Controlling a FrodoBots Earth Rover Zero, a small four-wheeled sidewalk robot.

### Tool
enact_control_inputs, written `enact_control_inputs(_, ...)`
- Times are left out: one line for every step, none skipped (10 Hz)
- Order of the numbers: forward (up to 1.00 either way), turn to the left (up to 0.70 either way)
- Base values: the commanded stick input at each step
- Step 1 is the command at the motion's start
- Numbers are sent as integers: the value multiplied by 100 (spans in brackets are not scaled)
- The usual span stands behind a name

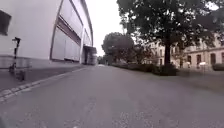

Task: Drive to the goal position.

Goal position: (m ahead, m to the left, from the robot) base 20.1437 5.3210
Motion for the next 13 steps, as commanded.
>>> enact_control_inputs(85,1)
enact_control_inputs(85,1)
enact_control_inputs(85,1)
enact_control_inputs(85,1)
enact_control_inputs(85,1)
enact_control_inputs(85,1)
enact_control_inputs(85,1)
enact_control_inputs(85,1)
enact_control_inputs(85,1)
enact_control_inputs(85,1)
enact_control_inputs(85,1)
enact_control_inputs(85,1)
enact_control_inputs(85,1)
